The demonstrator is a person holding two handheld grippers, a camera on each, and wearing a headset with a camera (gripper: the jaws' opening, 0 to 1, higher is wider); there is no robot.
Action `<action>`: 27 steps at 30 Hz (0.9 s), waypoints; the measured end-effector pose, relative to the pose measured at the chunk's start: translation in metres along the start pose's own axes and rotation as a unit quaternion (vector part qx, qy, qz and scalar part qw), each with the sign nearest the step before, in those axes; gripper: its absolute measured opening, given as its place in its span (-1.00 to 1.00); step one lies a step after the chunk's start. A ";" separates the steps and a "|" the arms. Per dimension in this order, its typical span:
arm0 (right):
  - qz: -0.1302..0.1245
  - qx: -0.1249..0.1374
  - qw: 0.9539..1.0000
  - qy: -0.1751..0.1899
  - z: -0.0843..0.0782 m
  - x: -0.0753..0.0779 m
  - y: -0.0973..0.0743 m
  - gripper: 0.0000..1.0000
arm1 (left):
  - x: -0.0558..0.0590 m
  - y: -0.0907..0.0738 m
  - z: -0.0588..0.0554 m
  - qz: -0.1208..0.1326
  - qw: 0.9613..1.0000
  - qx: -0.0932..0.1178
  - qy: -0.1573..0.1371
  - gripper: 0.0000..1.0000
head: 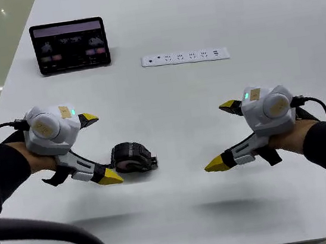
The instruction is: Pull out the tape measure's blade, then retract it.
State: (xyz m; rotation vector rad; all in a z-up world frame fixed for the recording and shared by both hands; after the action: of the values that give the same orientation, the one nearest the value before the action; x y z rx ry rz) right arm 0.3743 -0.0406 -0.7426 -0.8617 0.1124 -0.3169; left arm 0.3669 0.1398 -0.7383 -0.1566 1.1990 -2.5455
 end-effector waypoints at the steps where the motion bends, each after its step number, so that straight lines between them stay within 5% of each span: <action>1: 0.002 0.000 1.000 -0.001 0.002 -0.001 0.004 0.92 | 0.000 0.002 0.001 -0.001 1.000 0.000 0.002 0.95; 11: 0.037 -0.010 0.999 -0.024 0.023 -0.013 0.056 0.78 | 0.003 0.025 -0.004 -0.025 0.998 -0.036 0.038 0.63; 18: 0.056 -0.026 0.996 -0.057 0.031 -0.023 0.084 0.47 | 0.010 0.040 -0.005 -0.043 0.996 -0.053 0.056 0.40; 27: 0.079 -0.066 0.992 -0.078 0.031 -0.034 0.111 0.28 | 0.006 0.053 -0.017 -0.030 0.994 -0.085 0.069 0.19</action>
State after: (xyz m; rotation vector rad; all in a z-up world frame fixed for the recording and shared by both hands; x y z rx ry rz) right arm 0.3745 0.0600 -0.8077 -1.0001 0.0566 -0.0936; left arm 0.3702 0.1188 -0.7897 -0.0563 1.4857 -2.5381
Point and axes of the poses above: the centre of the closed fingertips' face, and the gripper's own axes: y roughly forward along the fingers, x roughly to its right, z roughly out of its top, the point moved 1 cm from there along -y, roughly backward along the fingers, and after that the axes turned 8 degrees about -x, right-handed, at the moved point
